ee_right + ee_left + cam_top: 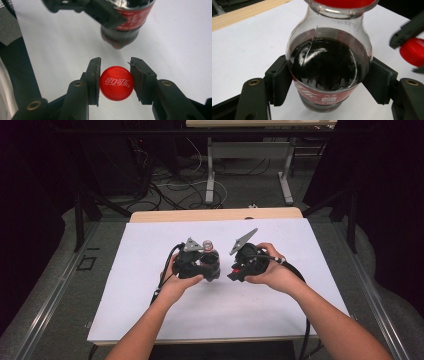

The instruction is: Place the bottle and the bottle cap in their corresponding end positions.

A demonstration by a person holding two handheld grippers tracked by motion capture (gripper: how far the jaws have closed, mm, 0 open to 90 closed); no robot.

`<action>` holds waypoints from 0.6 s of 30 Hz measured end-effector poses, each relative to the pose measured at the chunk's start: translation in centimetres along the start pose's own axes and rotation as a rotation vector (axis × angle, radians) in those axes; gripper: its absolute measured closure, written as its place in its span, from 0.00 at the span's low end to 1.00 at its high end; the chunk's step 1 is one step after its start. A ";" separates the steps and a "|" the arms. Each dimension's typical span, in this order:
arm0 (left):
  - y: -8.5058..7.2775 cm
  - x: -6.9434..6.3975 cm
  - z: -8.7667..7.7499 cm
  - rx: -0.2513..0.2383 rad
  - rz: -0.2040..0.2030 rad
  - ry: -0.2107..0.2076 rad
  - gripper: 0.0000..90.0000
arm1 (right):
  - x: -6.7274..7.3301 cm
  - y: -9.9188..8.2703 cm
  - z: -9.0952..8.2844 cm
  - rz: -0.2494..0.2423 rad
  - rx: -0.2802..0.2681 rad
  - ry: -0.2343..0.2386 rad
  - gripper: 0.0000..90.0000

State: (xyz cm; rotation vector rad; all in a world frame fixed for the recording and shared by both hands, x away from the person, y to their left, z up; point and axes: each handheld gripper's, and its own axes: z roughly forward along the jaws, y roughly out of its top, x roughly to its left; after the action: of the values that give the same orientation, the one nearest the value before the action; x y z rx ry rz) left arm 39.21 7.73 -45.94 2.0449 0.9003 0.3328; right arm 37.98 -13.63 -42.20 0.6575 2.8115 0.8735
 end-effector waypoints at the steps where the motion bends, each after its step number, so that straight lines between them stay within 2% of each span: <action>1: 0.3 0.3 0.2 0.006 0.000 0.005 0.34 | -0.2 -0.1 0.0 0.003 -0.006 -0.001 0.68; 6: 1.5 1.1 1.4 -0.001 -0.009 0.038 0.34 | -0.4 -0.7 -0.1 0.042 -0.007 -0.019 0.68; 9: 2.0 1.6 2.2 0.001 -0.007 0.041 0.34 | -0.7 -1.1 0.0 0.042 -0.011 -0.038 0.68; 11: 2.2 1.8 3.0 -0.002 -0.004 0.043 0.34 | -0.8 -1.2 -0.1 0.061 -0.001 -0.042 0.68; 12: 2.2 1.8 3.4 -0.009 -0.001 0.046 0.33 | -1.0 -1.3 -0.1 0.054 -0.010 -0.047 0.68; 18: 2.3 2.2 5.9 -0.004 -0.010 0.052 0.33 | -1.3 -1.6 0.0 0.082 -0.004 -0.058 0.68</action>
State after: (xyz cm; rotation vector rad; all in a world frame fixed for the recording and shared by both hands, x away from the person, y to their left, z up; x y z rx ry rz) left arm 44.89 4.87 -47.85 2.0356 0.9406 0.3832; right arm 38.54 -15.36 -43.13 0.7894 2.7480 0.8583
